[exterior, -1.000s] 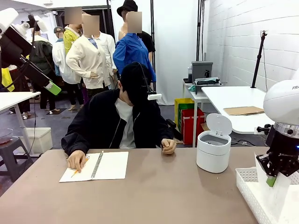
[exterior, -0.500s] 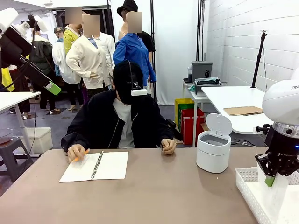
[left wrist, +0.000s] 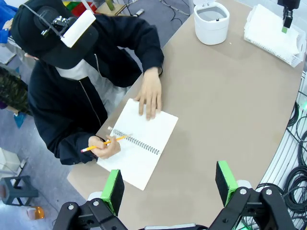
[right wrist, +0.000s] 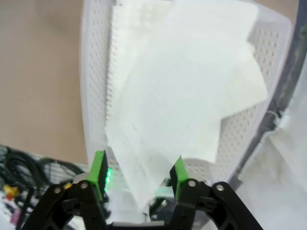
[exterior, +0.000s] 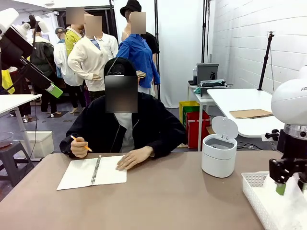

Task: Sort the paper based on its condition.
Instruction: If a person hands you a paper, place it in the Organizing basket , and if it's crumpled, put it in the Trash can.

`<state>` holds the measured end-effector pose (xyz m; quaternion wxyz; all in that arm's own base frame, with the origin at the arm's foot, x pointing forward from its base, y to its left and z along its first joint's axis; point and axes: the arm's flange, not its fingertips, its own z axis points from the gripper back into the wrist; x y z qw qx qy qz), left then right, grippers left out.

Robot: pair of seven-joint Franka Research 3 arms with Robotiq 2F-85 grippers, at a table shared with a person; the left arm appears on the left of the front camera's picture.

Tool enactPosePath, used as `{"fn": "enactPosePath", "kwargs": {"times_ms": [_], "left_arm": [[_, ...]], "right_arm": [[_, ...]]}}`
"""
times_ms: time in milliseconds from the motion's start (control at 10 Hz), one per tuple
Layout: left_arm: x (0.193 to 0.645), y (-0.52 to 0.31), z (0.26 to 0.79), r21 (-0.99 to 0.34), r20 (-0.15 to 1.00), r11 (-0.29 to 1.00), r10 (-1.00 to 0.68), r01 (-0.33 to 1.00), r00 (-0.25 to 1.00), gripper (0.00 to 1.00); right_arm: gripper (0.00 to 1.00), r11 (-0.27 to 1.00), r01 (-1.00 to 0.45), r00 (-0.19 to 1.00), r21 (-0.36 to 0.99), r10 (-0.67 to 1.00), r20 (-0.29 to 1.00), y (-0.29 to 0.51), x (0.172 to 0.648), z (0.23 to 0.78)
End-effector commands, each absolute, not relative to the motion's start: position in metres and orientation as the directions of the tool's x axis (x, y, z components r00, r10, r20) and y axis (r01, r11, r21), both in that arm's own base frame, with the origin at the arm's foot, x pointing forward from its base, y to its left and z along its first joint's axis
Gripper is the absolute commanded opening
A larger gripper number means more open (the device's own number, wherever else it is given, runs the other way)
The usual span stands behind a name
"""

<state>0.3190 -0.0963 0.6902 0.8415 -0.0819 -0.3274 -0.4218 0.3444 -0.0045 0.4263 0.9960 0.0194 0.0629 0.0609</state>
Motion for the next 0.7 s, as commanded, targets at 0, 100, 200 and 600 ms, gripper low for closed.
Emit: {"fn": "enactPosePath", "kwargs": {"times_ms": [0, 100, 200, 600], "left_arm": [[0.319, -0.096, 0.691, 0.137, 0.622, 0.631, -0.655, 0.764, 0.429, 1.00], [0.319, -0.096, 0.691, 0.137, 0.622, 0.631, -0.655, 0.764, 0.429, 1.00], [0.319, -0.096, 0.691, 0.137, 0.622, 0.631, -0.655, 0.764, 0.429, 1.00], [0.319, -0.096, 0.691, 0.137, 0.622, 0.631, -0.655, 0.764, 0.429, 1.00]], "right_arm": [[1.00, 0.982, -0.184, 0.963, -0.043, 0.171, -0.210, -0.018, 0.338, 0.436], [1.00, 0.977, -0.198, 0.956, -0.084, 0.174, -0.235, -0.023, 0.337, 0.439], [1.00, 0.974, -0.197, 0.962, -0.110, 0.170, -0.215, -0.026, 0.340, 0.445], [1.00, 0.960, -0.273, 0.962, -0.057, 0.273, -0.012, -0.018, 0.346, 0.492]]}}
